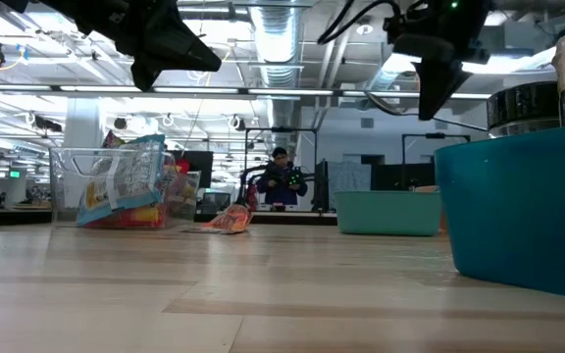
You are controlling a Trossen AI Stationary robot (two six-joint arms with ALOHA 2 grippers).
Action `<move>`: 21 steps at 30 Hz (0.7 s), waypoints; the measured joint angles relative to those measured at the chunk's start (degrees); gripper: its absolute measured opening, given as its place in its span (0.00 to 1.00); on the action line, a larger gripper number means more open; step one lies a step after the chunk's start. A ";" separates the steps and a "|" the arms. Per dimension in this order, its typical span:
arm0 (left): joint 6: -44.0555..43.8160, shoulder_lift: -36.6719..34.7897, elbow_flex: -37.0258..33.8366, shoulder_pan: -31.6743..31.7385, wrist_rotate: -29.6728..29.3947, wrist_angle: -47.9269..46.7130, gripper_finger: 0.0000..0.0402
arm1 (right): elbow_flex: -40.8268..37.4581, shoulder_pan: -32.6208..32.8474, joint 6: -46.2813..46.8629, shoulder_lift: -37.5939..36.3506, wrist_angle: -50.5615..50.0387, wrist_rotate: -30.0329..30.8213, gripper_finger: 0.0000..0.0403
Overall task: Pick & Place Food Item
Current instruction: Put the black spoon into the green bin
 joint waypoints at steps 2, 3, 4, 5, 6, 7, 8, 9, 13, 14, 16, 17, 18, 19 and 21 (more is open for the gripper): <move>0.00 -0.02 0.00 0.01 0.00 0.00 0.00 | 0.00 -1.01 -3.79 0.00 0.08 0.00 0.03; 0.00 -0.01 0.00 0.01 0.00 -0.02 0.00 | 0.00 -1.73 -5.26 0.00 0.19 -0.02 0.03; 0.00 0.00 0.00 0.02 -0.01 0.01 0.00 | 0.00 -2.55 -6.48 0.00 0.58 -0.04 0.03; 0.00 -0.02 0.00 0.02 0.01 0.01 0.00 | 0.00 -3.60 -7.64 0.00 1.18 -0.26 0.03; 0.00 -0.01 0.00 0.02 0.00 0.00 0.00 | 0.00 -4.80 -8.80 0.00 1.91 -1.11 0.03; 0.00 -0.02 0.00 0.02 0.01 0.01 0.00 | 0.00 -6.17 -10.22 0.00 2.53 -2.60 0.03; 0.00 -0.02 0.00 0.02 0.00 0.01 0.00 | 0.00 -7.54 -11.84 0.00 3.28 -4.37 0.03; 0.00 -0.02 0.00 0.02 0.00 0.01 0.00 | 0.00 -8.90 -13.53 0.00 4.13 -6.23 0.03; 0.00 -0.02 0.00 0.02 -0.01 0.01 0.00 | 0.00 -14.22 -20.50 0.02 8.05 -11.65 0.03; 0.00 -0.02 0.00 0.02 0.01 0.01 0.00 | 0.00 -15.50 -22.08 0.02 8.96 -12.85 0.03; 0.00 -0.01 0.00 0.02 0.01 0.01 0.00 | 0.00 -17.86 -24.77 0.02 10.68 -15.53 0.03; 0.00 -0.01 0.00 0.02 -0.01 0.01 0.00 | 0.00 -18.98 -25.87 0.02 11.30 -17.03 0.03; 0.00 -0.02 0.00 0.02 0.01 0.01 0.00 | -0.02 -20.01 -26.88 0.02 11.90 -18.54 0.03; 0.00 -0.01 0.00 0.02 0.00 0.01 0.00 | -0.01 -20.86 -27.72 0.03 12.53 -19.82 0.03; 0.00 -0.02 0.00 0.10 -0.01 0.03 0.00 | -0.02 -22.27 -29.28 0.22 13.27 -21.83 0.03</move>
